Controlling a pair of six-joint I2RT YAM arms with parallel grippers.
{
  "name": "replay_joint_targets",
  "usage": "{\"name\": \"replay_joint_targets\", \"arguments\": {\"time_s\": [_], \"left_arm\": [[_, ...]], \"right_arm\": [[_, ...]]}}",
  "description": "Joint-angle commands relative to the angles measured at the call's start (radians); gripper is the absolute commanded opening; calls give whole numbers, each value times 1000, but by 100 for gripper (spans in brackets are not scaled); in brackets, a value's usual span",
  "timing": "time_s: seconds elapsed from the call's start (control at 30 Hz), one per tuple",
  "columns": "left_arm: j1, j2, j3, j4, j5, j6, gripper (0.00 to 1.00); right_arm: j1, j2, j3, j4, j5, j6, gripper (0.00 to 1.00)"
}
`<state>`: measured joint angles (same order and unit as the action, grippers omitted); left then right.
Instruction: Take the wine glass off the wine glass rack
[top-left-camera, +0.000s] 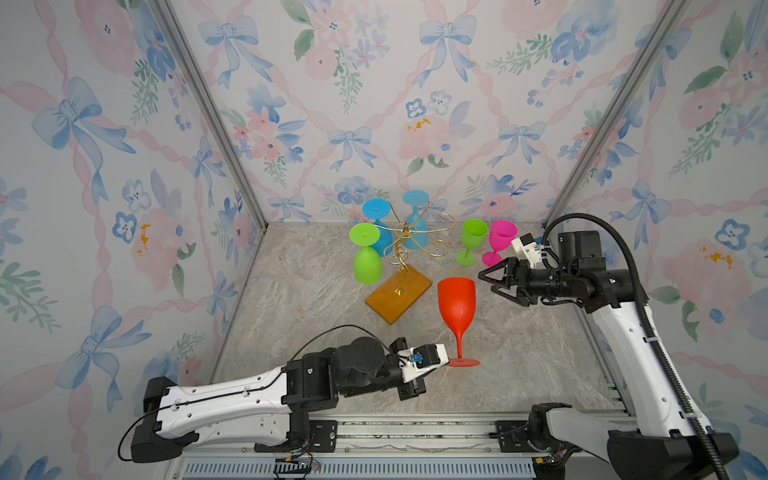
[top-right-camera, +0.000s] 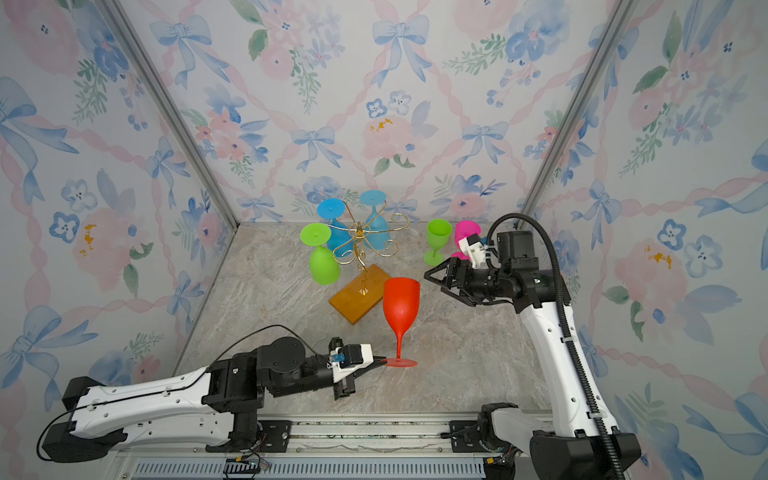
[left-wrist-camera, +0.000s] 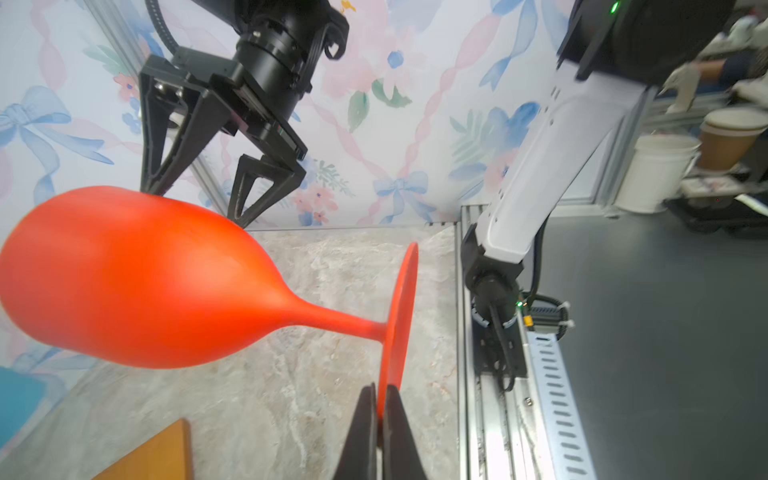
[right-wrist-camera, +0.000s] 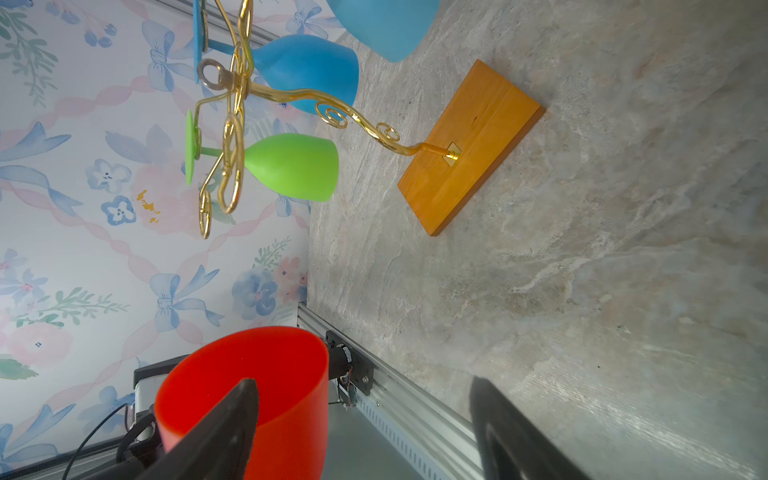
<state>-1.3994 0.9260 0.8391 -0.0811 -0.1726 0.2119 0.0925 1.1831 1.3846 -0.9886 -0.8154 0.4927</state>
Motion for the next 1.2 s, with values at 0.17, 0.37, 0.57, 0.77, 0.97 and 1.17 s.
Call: {"name": "replay_joint_targets", "arguments": {"time_s": [0.17, 0.37, 0.57, 0.77, 0.97, 1.17], "left_arm": [[-82, 78, -78, -3, -452, 448, 0], [-94, 85, -133, 45, -560, 614, 0], [-100, 97, -221, 59, -648, 785, 0], [-100, 62, -316, 240, -687, 994, 0], [-99, 53, -443, 472, -723, 1225, 0], [-99, 47, -476, 520, -750, 1250, 0]], "right_arm": [[27, 11, 65, -114, 61, -52, 82], [132, 49, 135, -204, 168, -112, 82], [196, 87, 191, -186, 211, -96, 82], [252, 126, 209, -175, 218, -94, 76], [309, 147, 184, -168, 229, -98, 62], [358, 169, 163, -155, 232, -97, 54]]}}
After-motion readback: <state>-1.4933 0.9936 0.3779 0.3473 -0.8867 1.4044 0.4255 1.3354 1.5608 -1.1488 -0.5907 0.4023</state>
